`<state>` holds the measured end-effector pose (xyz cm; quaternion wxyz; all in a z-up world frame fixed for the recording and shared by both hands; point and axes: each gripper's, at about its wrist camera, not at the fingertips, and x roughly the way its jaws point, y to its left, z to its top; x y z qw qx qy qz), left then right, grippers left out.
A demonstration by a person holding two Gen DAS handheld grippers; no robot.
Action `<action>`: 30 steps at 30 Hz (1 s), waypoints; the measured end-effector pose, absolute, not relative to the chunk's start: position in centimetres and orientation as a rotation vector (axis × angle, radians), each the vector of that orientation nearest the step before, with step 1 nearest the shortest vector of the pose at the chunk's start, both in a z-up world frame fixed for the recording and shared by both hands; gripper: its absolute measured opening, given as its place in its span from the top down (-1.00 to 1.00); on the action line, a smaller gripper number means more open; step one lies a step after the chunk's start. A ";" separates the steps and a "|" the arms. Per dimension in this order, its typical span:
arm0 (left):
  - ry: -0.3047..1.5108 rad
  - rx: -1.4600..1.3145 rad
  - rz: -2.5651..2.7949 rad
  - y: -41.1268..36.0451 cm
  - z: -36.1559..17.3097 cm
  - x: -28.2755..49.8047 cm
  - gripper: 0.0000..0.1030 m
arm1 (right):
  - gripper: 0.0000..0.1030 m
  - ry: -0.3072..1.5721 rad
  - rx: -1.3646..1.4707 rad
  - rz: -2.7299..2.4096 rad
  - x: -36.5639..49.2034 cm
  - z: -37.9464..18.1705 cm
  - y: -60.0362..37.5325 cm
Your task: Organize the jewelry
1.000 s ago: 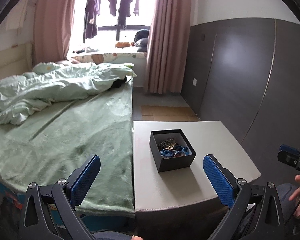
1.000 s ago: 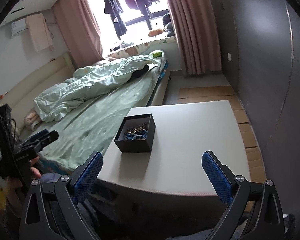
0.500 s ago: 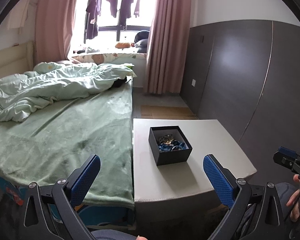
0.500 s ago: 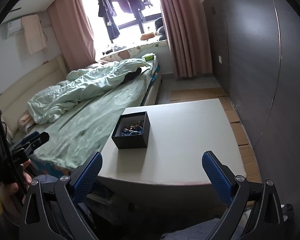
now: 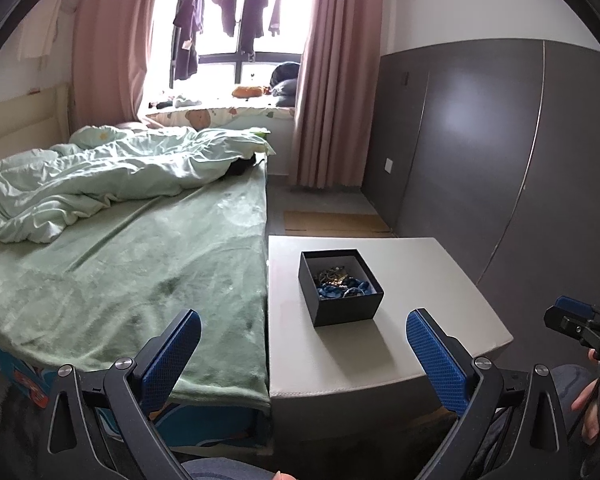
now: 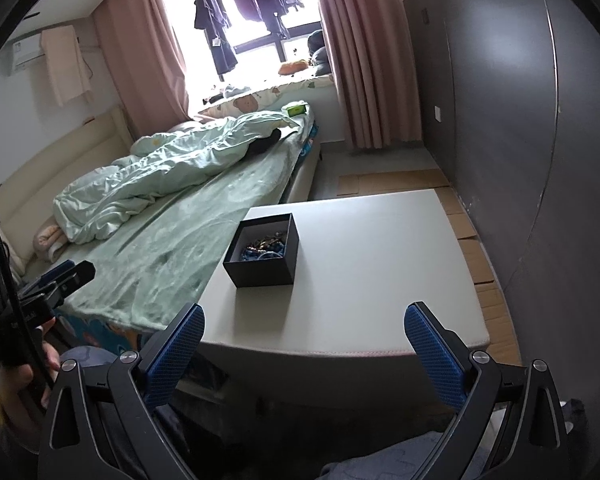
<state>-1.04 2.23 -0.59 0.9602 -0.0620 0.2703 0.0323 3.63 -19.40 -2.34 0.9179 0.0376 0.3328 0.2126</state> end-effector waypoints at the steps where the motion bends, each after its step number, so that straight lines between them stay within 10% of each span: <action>1: 0.548 -0.127 0.066 2.3 -0.6 -1.0 -0.99 | -0.95 0.684 0.076 0.436 3.6 -2.4 -19.4; 30: 0.544 -0.111 0.078 2.6 -0.6 -0.6 -0.99 | -0.95 0.720 0.044 0.391 4.6 -2.7 -19.1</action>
